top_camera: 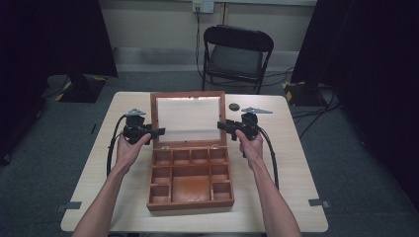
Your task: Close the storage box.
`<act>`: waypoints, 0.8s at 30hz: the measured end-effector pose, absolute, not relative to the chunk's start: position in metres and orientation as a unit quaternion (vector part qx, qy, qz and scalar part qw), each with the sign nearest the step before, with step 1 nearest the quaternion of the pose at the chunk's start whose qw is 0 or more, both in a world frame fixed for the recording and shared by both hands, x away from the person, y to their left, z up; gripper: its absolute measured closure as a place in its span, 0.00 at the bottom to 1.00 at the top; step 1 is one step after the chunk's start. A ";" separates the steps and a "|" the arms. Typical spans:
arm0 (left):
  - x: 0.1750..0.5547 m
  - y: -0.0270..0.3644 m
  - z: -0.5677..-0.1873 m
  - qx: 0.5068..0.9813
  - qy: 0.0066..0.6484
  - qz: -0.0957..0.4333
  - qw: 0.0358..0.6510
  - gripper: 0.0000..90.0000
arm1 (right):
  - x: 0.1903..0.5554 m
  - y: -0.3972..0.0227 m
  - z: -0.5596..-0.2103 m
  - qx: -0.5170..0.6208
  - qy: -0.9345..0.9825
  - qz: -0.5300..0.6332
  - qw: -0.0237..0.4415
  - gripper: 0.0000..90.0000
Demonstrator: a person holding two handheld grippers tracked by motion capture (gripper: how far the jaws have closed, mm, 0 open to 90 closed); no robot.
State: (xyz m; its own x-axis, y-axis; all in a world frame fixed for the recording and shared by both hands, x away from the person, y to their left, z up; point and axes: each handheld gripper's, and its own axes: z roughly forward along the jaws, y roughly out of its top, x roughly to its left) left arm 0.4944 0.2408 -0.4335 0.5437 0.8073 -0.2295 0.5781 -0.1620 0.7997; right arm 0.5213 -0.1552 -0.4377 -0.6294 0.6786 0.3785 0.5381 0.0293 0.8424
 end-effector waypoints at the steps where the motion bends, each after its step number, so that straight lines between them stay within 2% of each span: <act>1: 0.494 0.241 -0.433 0.752 0.460 0.126 0.456 0.52 | 0.521 -0.156 -0.437 0.425 0.716 0.550 0.065 0.59; 11: 0.495 0.237 -0.432 0.752 0.452 0.121 0.465 0.48 | 0.516 -0.158 -0.434 0.416 0.716 0.557 0.068 0.63; 16: 0.492 0.238 -0.430 0.755 0.443 0.127 0.466 0.49 | 0.515 -0.159 -0.432 0.408 0.719 0.558 0.071 0.64; 21: 0.489 0.238 -0.431 0.750 0.442 0.133 0.473 0.51 | 0.515 -0.157 -0.432 0.407 0.724 0.552 0.074 0.62; 24: 0.489 0.238 -0.431 0.751 0.443 0.133 0.471 0.51 | 0.517 -0.154 -0.432 0.405 0.724 0.553 0.074 0.58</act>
State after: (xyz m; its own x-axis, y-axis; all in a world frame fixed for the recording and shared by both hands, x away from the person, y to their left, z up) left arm 0.4891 0.2383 -0.4307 0.5727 0.7904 -0.2173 0.5396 -0.1640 0.8258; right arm 0.5165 -0.1536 -0.4320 -0.6601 0.6695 0.3406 0.5049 0.0598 0.8611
